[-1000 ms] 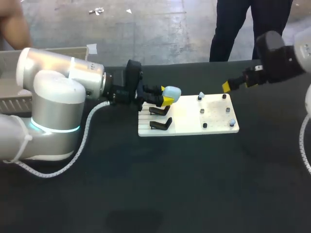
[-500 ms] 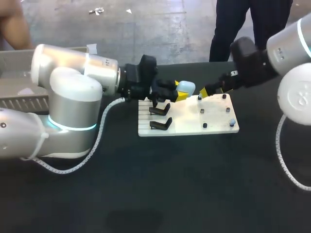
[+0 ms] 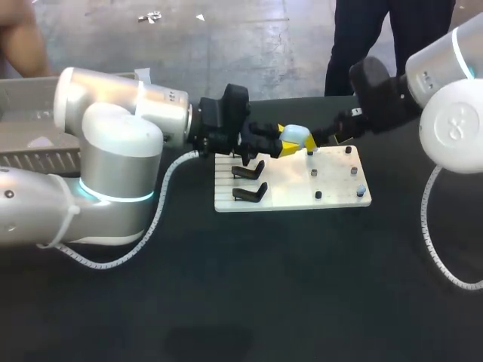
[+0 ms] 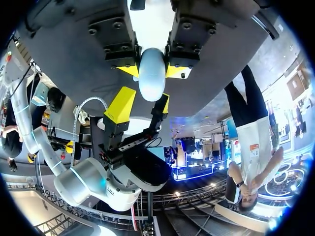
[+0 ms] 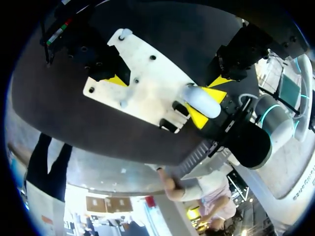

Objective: Pick up each earbud case from the left stands, insert the matching earbuds, close the lid, and place the case in the box.

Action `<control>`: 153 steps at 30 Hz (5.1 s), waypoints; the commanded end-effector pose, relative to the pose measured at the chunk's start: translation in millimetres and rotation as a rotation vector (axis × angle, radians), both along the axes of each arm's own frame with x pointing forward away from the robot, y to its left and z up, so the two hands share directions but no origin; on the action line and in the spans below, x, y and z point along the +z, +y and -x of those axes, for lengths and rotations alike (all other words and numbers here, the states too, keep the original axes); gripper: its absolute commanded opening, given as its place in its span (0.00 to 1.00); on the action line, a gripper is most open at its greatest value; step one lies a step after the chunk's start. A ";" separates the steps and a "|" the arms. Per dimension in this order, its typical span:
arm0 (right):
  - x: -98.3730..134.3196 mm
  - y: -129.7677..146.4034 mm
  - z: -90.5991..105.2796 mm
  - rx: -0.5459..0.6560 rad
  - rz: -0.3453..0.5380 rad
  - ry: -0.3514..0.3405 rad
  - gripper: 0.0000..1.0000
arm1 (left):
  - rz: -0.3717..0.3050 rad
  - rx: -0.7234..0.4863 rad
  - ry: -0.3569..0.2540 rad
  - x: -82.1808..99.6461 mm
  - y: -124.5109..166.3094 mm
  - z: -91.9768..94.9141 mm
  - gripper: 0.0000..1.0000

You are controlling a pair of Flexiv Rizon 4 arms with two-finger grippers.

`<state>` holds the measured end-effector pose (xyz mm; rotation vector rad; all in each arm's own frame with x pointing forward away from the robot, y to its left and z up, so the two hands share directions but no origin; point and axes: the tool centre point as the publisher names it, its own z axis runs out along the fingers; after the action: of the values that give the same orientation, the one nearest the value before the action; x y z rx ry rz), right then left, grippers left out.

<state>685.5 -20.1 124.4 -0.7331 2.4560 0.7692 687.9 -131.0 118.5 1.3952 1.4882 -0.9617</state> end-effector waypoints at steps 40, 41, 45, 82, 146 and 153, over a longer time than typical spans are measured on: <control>-12.4 -63.0 37.0 -0.251 0.401 0.091 1.00 | 0.329 -0.050 0.033 46.7 41.5 12.9 0.00; -13.4 -63.2 37.4 -0.253 0.407 0.095 1.00 | 0.325 -0.053 0.030 47.3 41.2 13.2 0.00; -22.6 -66.5 38.8 -0.262 0.443 0.119 1.00 | 0.317 -0.067 0.024 48.0 39.3 13.5 0.00; -75.3 -64.8 47.4 -0.265 0.701 0.194 1.00 | 0.297 -0.066 0.031 45.2 36.2 14.7 0.00; -99.1 -78.0 35.3 -0.415 0.827 0.207 0.31 | 0.297 -0.066 0.031 45.2 36.2 14.7 0.00; -98.5 -78.0 32.7 -0.421 0.830 0.209 0.27 | 0.297 -0.066 0.031 45.2 36.2 14.7 0.00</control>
<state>650.5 -100.7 26.5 -0.3641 2.9605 -0.3771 674.4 -94.8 164.6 1.2290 1.2718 -1.2021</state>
